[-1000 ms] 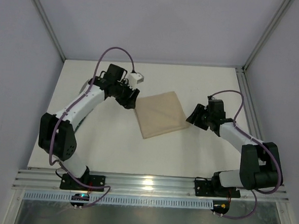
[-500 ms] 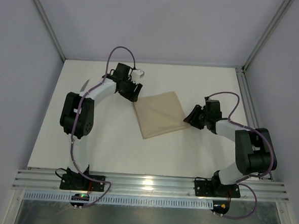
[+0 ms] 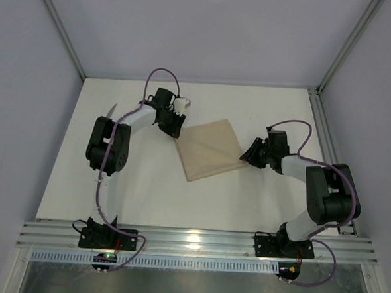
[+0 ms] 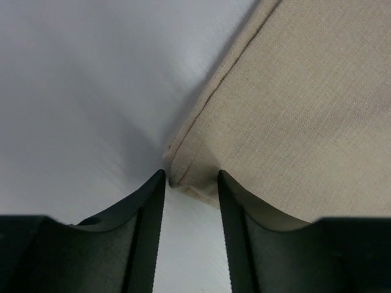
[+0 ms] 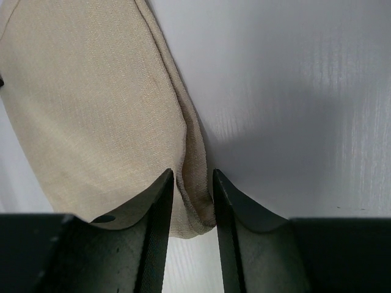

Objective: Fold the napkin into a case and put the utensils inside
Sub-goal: Rotate the lower triangle-folded napkin at the center of the board.

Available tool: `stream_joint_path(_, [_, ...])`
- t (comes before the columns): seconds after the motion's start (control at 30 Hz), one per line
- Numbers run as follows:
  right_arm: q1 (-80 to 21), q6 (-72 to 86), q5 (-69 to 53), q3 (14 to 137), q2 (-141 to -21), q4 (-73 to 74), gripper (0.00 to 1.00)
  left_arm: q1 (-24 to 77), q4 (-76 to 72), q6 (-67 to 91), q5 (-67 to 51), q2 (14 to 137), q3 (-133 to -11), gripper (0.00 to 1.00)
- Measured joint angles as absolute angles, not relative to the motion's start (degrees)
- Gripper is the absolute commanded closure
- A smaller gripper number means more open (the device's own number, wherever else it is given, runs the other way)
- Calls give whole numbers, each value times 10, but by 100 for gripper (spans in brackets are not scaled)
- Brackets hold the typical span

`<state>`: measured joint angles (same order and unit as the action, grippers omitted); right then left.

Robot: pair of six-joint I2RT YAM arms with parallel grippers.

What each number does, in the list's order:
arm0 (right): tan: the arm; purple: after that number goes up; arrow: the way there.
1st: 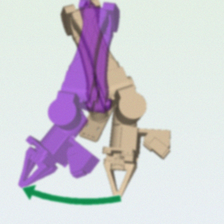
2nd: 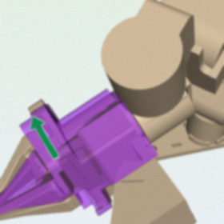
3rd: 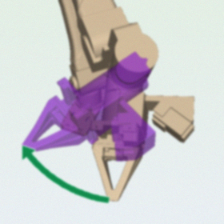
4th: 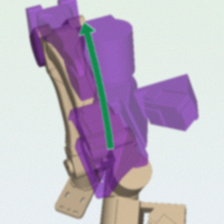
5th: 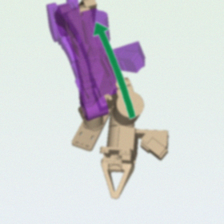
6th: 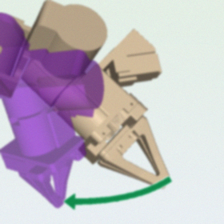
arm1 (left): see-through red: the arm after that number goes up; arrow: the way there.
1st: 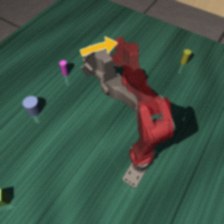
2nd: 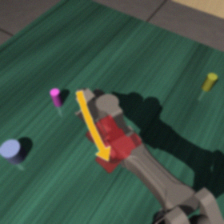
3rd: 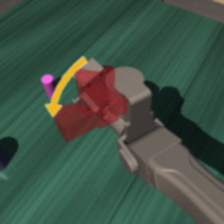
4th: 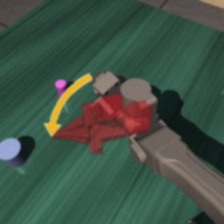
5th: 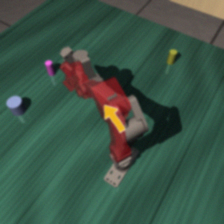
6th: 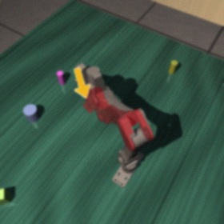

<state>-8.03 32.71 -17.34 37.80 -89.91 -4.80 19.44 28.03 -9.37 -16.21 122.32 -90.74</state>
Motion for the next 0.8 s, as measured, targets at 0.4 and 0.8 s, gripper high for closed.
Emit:
stream_joint_path(0.4, [-80, 297, -183, 478, -983, -13, 61, 194, 295, -120, -175, 1145, -791, 100])
stream_joint_path(0.8, [-90, 215, -120, 588, -963, 110, 49, 198, 408, -183, -192, 995, -609, 93])
